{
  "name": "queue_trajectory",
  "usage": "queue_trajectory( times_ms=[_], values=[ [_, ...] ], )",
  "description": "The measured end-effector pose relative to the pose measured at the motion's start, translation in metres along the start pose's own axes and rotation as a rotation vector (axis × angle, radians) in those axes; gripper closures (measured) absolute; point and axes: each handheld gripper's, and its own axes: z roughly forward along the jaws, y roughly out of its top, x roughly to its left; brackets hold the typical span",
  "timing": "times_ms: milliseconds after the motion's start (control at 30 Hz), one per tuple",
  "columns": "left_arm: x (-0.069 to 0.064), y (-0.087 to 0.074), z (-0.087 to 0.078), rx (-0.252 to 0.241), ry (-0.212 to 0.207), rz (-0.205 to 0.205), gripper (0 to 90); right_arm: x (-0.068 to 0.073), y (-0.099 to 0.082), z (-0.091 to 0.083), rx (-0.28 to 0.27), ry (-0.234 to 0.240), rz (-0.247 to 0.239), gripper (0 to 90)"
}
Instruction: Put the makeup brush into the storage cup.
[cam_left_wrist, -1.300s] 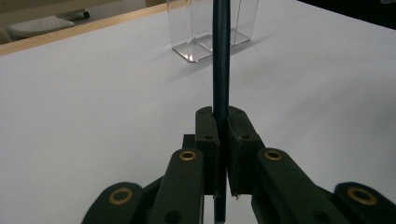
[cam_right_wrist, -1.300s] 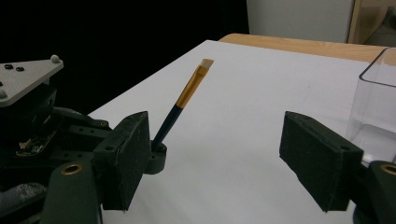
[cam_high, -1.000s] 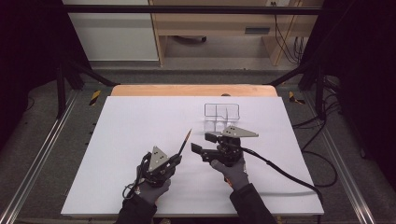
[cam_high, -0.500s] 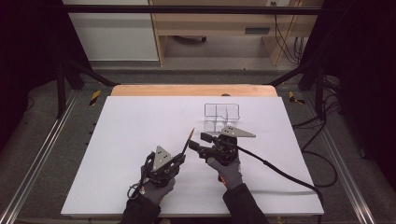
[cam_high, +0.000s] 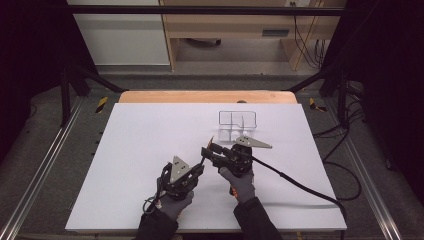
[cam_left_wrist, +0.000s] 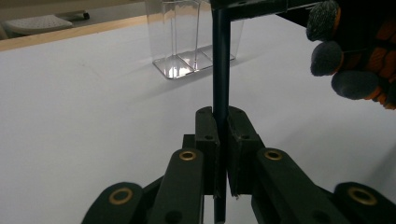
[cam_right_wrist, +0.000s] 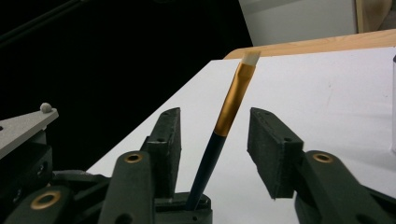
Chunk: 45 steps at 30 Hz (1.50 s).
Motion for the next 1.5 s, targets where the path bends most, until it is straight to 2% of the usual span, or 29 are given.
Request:
queue_trajectory(
  times_ms=[533,800,1200,1267,1367,1433,1500],
  values=[
    [-0.002,0.000,0.000,0.001,0.018,-0.014,83.7,-0.002,-0.005,0.007,-0.001,0.016,0.069,78.4],
    [-0.002,0.000,0.000,0.003,0.019,-0.025,83.7,-0.002,-0.006,0.008,-0.013,0.031,0.094,81.3],
    [0.000,0.000,0.001,0.011,-0.001,-0.016,82.9,-0.002,-0.006,0.007,-0.009,0.058,0.087,83.6],
    [0.000,0.000,0.001,0.008,-0.001,-0.010,80.8,-0.002,-0.006,0.007,-0.008,0.052,0.081,83.8],
    [0.003,0.001,-0.002,0.002,-0.012,-0.011,72.4,-0.002,-0.005,0.006,-0.007,0.042,0.071,83.8],
    [0.006,0.002,-0.004,0.002,-0.036,-0.019,67.4,-0.002,-0.004,0.005,-0.015,0.037,0.059,83.8],
    [0.009,0.002,-0.007,0.002,-0.032,-0.006,62.6,-0.002,-0.002,0.004,-0.018,0.022,0.049,83.8]
  ],
)
